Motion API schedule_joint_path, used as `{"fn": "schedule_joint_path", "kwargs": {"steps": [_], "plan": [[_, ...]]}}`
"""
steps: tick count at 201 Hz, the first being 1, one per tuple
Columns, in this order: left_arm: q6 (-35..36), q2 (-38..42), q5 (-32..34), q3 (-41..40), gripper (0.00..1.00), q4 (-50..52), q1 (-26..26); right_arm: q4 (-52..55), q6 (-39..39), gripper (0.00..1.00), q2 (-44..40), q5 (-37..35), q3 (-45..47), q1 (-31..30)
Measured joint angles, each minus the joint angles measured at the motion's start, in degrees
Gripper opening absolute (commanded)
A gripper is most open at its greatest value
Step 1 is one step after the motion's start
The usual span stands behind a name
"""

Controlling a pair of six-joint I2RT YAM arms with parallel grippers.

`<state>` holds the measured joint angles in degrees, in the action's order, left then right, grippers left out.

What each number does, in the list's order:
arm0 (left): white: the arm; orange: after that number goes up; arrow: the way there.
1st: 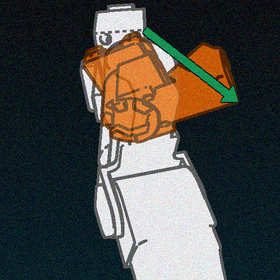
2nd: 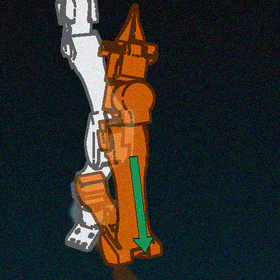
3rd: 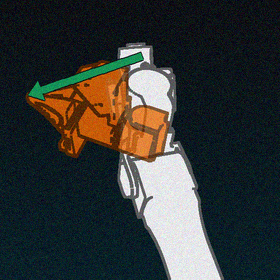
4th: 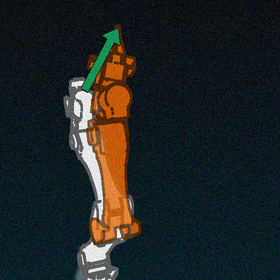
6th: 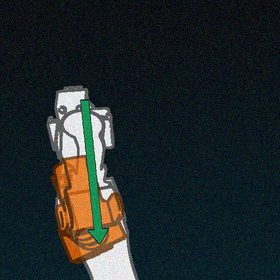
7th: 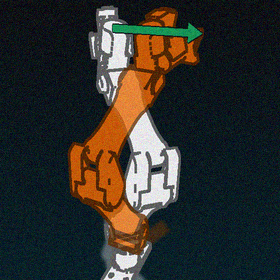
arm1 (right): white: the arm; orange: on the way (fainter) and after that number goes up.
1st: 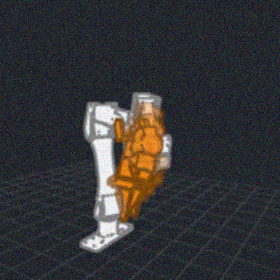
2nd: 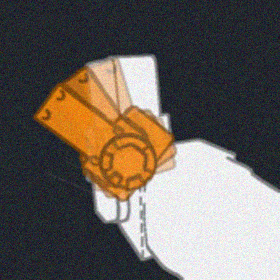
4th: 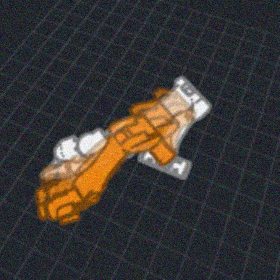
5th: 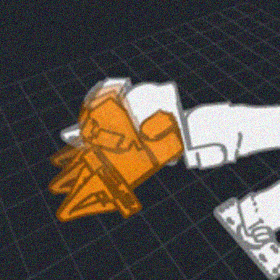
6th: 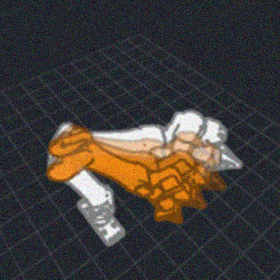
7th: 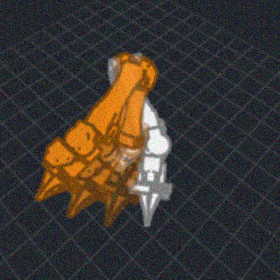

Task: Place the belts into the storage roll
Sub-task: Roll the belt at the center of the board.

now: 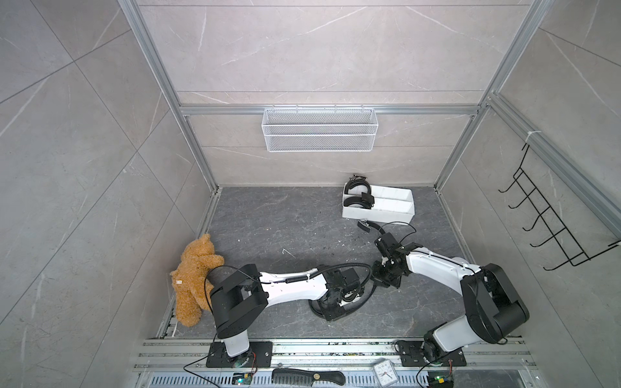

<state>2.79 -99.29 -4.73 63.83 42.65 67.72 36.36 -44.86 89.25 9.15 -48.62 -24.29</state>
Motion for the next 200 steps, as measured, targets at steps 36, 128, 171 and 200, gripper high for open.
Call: {"fn": "schedule_joint_path", "kwargs": {"steps": [36, 128, 171, 200], "plan": [[-0.2, 0.2, -1.3, -0.7, 0.29, -2.5, -0.7, 0.2, 1.5, 0.0, 1.3, -0.8, -1.4, -0.3], [0.7, 2.3, -10.6, -1.8, 0.54, -4.2, -4.4, 0.3, 1.7, 0.0, 1.3, -3.1, -1.7, -1.7], [-0.5, 2.9, -11.3, -1.8, 0.59, -4.5, -4.3, 0.5, 1.6, 0.0, 1.4, -3.2, -1.7, -1.7], [-4.7, 3.0, -7.6, 1.2, 0.6, -4.4, -4.0, 0.5, 1.6, 0.0, 1.4, -3.2, -1.7, -1.7]]}}
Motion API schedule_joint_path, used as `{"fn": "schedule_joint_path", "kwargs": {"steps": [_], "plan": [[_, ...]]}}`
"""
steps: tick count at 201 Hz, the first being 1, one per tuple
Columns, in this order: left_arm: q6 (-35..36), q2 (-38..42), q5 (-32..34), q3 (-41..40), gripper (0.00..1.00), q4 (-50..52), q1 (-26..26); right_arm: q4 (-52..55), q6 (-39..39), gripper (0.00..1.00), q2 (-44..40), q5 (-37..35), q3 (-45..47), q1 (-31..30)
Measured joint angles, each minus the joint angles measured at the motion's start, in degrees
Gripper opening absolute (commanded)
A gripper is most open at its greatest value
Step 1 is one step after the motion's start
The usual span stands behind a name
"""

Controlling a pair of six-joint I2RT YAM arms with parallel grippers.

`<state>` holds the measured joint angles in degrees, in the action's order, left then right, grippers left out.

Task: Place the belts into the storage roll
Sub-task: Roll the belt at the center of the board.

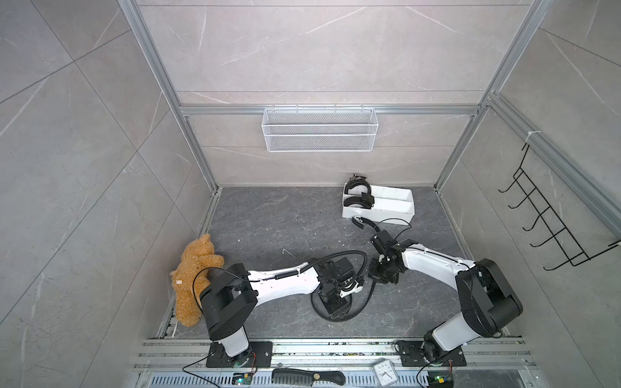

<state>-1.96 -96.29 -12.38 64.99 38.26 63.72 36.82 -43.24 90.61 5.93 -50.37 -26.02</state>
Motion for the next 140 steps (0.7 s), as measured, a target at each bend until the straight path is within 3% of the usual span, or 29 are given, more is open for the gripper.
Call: {"fn": "schedule_joint_path", "kwargs": {"steps": [56, 79, 140], "plan": [[-11.9, -4.3, 7.1, 10.9, 0.55, 0.2, 4.5, 0.0, 0.0, 0.0, 0.0, 0.0, 0.0, 0.0], [-16.7, -7.5, 8.9, 11.4, 0.48, 0.7, 5.6, 0.0, 0.0, 0.0, -0.1, 0.0, 0.0, 0.0], [-24.7, -14.0, 14.9, 14.6, 0.46, 5.5, 5.7, -1.8, -0.2, 0.0, -0.5, -1.1, 0.3, 0.1]]}}
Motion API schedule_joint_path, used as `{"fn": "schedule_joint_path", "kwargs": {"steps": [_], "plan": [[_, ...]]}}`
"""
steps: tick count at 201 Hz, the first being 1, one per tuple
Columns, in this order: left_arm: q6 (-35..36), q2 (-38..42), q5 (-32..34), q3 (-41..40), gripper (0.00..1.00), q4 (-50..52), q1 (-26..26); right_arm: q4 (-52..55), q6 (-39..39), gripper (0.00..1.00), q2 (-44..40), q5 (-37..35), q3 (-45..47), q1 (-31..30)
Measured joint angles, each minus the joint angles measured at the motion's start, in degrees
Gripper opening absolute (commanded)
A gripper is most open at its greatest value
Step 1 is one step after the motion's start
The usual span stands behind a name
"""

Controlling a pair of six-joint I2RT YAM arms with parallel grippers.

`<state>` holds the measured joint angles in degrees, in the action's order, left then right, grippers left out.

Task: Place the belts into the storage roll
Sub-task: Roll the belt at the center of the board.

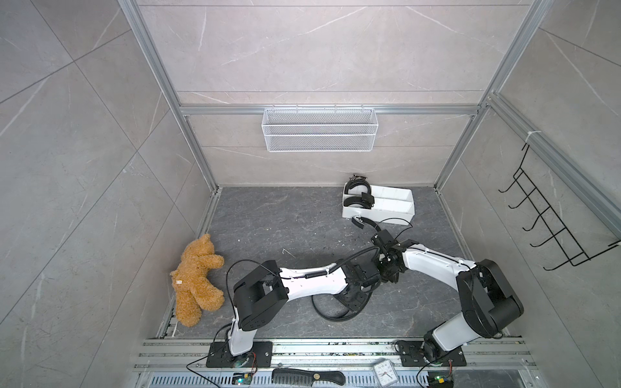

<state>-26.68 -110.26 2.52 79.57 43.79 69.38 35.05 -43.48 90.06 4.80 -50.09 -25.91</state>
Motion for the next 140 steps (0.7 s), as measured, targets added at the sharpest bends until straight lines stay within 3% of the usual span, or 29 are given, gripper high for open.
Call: {"fn": "schedule_joint_path", "kwargs": {"steps": [13, 58, 104, 140], "plan": [[-0.4, -0.5, -0.1, 0.1, 0.39, 0.2, 0.0, -0.6, 0.0, 0.0, -0.2, -0.4, 0.0, 0.0], [-0.7, -1.9, -1.8, -2.1, 0.0, -0.4, -0.5, -0.9, 1.2, 0.0, 0.5, -0.6, -0.6, -2.0], [-0.5, 4.8, -3.8, -11.4, 0.0, -3.8, -1.1, 0.7, 5.2, 0.0, 7.4, 1.7, -8.7, -6.4], [0.9, 10.4, -6.5, -18.4, 0.0, -7.4, 2.5, -1.1, 7.2, 0.0, 15.1, 6.1, -18.9, -10.8]]}}
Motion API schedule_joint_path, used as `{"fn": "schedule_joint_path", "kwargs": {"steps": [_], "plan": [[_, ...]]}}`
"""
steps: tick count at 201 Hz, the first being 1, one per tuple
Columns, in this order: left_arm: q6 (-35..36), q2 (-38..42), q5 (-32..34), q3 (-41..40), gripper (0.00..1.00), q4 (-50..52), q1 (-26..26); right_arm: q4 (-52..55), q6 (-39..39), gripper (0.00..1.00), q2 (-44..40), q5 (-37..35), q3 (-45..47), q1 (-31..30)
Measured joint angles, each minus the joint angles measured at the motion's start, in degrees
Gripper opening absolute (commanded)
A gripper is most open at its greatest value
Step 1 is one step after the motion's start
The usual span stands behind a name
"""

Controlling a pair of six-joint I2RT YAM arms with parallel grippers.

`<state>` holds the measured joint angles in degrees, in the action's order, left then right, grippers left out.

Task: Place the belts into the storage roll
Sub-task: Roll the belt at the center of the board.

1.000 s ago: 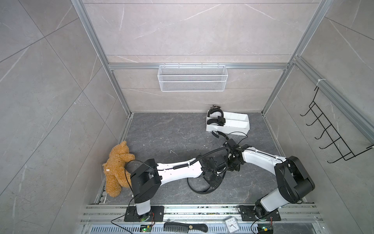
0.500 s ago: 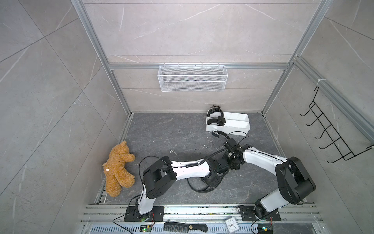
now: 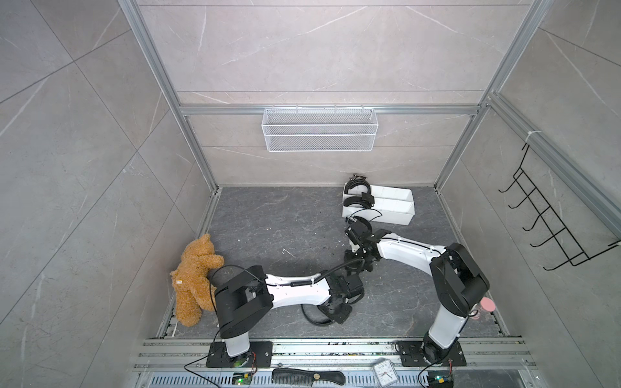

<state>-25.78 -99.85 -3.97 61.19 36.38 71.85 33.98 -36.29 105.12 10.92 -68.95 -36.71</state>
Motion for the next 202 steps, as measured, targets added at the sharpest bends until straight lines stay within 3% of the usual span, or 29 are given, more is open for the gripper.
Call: {"fn": "schedule_joint_path", "kwargs": {"steps": [52, 106, 163, 185, 202], "plan": [[3.1, 0.6, -2.3, -1.0, 0.0, -2.1, 3.7, 2.7, 5.2, 0.0, 12.0, 7.0, -17.3, -5.4], [11.3, -11.3, -3.1, 14.4, 0.0, 4.2, 3.6, 11.5, 14.7, 0.0, 20.4, 11.7, -34.5, -9.2], [20.0, -17.6, -5.7, 23.3, 0.0, 11.4, 3.2, 25.5, 24.8, 0.0, 32.5, 12.5, -54.1, -13.9], [21.2, -17.7, -6.4, 23.1, 0.0, 11.1, 2.8, 30.0, 25.6, 0.3, 33.9, 7.9, -58.8, -14.3], [21.3, -17.7, -7.0, 23.1, 0.0, 11.2, 2.2, 30.5, 24.6, 0.42, 33.9, 4.0, -60.5, -13.4]]}}
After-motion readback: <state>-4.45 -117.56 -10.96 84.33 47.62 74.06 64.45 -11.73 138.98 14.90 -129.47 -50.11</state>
